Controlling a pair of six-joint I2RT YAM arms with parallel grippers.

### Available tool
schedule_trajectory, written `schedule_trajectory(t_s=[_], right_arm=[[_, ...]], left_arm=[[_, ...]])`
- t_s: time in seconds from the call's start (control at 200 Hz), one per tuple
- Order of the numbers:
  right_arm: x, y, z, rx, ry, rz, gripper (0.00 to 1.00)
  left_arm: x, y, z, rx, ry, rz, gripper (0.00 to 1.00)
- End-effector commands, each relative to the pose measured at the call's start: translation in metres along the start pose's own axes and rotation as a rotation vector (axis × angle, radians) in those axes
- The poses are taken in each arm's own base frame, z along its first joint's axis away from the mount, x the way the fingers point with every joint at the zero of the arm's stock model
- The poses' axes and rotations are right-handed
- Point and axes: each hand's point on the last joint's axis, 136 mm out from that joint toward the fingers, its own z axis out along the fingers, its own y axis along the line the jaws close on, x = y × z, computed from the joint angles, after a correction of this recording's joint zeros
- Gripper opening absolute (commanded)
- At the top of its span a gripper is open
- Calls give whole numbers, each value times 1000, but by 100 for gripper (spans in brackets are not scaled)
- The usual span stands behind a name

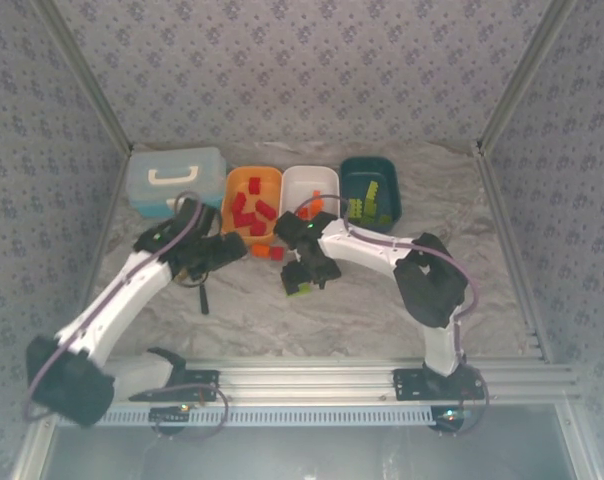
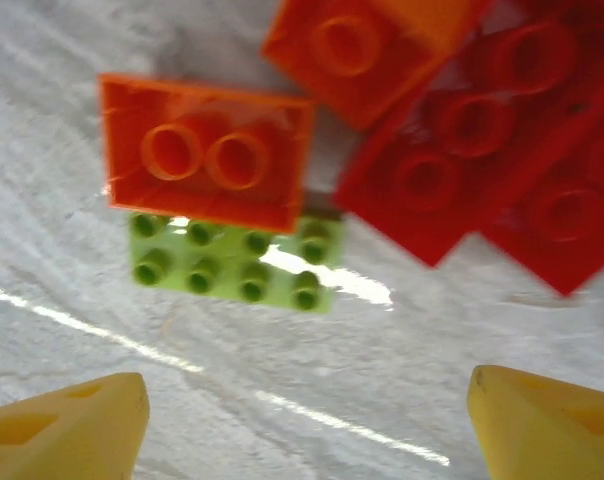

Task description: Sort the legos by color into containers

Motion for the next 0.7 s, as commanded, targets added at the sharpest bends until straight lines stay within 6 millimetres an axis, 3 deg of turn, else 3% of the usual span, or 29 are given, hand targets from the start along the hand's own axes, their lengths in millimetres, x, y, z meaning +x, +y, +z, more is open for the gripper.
schedule_trajectory(t_s=[0.0, 0.13, 0.485, 0.695], right_arm=[[0, 11, 2, -8, 39, 17, 91], [0, 23, 15, 24, 44, 21, 93], [-9, 12, 37, 151, 64, 107, 96], [-9, 6, 44, 185, 67, 123, 81]], left_arm=[[10, 24, -20, -1, -27, -72, 88], [22, 35, -25, 4, -3, -80, 88], [23, 27, -33, 33, 13, -18, 89], [23, 25, -35, 50, 6, -28, 88]])
